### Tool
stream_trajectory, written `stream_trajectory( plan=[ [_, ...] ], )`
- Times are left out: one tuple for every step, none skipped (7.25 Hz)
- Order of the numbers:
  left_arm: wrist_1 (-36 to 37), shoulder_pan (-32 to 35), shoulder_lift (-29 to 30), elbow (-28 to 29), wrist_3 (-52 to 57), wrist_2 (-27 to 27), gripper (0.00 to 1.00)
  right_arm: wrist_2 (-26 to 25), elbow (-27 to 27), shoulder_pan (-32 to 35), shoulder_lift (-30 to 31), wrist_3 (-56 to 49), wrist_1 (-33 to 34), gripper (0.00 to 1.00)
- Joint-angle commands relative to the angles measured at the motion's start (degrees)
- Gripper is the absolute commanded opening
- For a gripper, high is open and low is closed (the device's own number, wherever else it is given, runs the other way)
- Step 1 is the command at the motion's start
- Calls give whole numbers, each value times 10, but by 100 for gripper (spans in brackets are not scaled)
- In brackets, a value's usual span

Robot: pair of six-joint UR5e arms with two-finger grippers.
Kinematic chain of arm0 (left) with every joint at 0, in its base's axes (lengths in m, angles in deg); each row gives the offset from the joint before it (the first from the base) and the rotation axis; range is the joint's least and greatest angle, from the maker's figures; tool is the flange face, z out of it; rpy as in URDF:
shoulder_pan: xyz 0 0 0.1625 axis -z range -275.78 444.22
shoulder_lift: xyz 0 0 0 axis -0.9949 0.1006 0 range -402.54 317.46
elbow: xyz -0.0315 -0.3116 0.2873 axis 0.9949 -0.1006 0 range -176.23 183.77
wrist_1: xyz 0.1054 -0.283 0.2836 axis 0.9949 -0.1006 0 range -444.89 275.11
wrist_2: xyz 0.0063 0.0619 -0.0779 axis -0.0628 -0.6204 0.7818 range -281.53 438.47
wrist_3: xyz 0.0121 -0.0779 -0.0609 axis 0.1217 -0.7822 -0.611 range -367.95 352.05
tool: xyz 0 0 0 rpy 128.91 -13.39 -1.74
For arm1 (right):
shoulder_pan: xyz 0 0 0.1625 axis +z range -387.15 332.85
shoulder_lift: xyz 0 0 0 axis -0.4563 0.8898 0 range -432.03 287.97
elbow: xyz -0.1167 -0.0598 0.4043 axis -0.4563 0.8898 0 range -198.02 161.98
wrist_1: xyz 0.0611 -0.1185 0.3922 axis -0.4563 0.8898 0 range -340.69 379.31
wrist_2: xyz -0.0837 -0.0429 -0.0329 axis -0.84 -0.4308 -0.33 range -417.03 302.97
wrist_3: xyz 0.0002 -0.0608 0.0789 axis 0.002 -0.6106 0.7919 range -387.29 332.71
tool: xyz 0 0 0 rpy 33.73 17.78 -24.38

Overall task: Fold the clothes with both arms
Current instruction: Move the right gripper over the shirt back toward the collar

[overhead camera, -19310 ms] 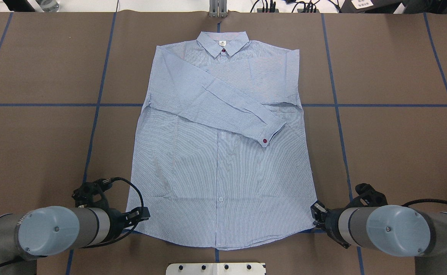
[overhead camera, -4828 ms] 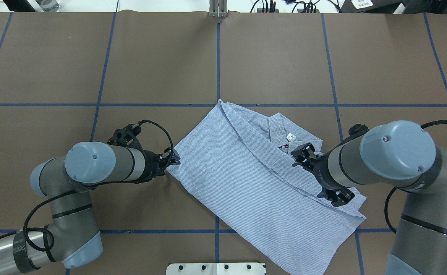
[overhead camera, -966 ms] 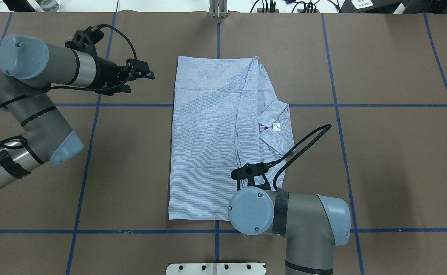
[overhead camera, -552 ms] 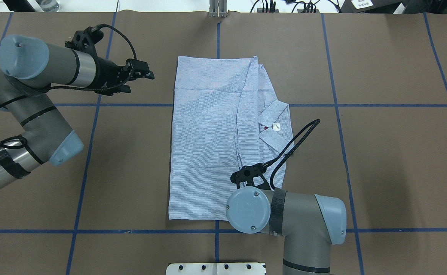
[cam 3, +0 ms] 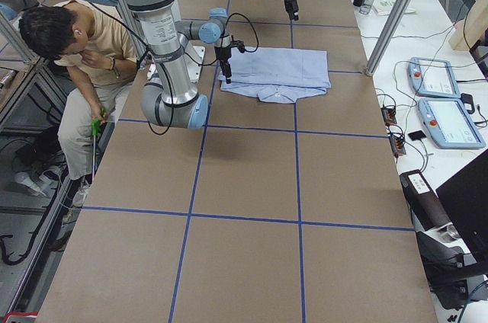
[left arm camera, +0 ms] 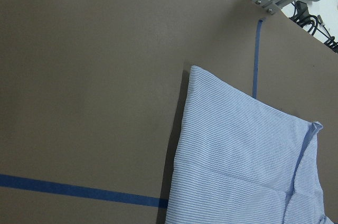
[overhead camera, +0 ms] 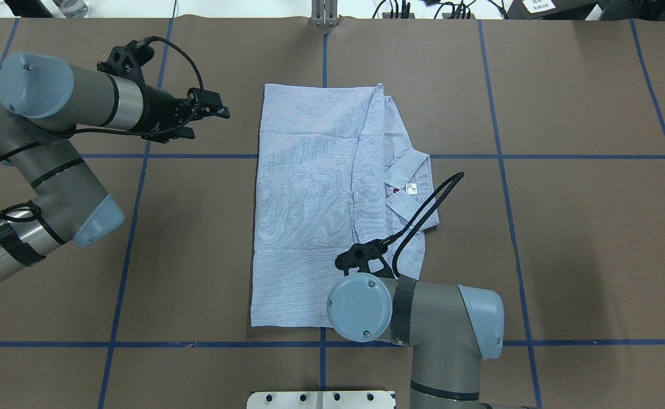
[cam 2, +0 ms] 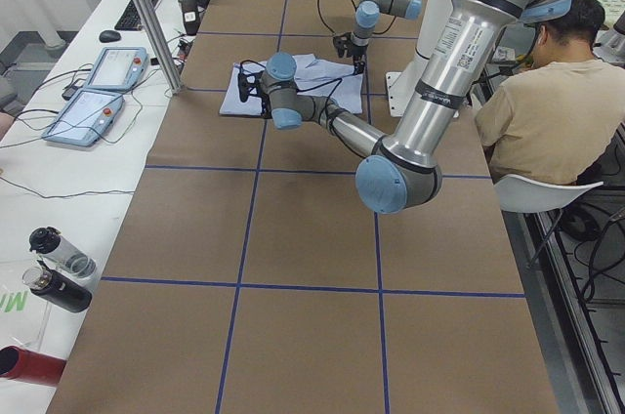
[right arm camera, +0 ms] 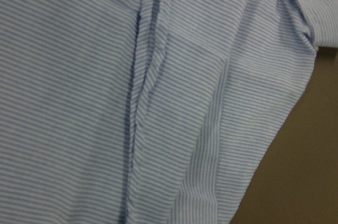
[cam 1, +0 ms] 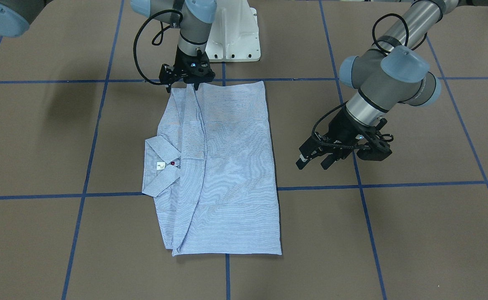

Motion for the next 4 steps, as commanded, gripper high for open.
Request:
stream_trajectory(
  plan=[
    [0,0,0,1,0,0,99,0,3,2,-2,-3,1,100],
    [0,0,0,1,0,0,99,1,10,10,-3,-17,2,100],
    [0,0,0,0,-1,0,99,7,21,20,-2,-24,-1,100],
    [0,0,0,-1,-3,0,99,10,30,28,-2,-42,-3,100]
  ],
)
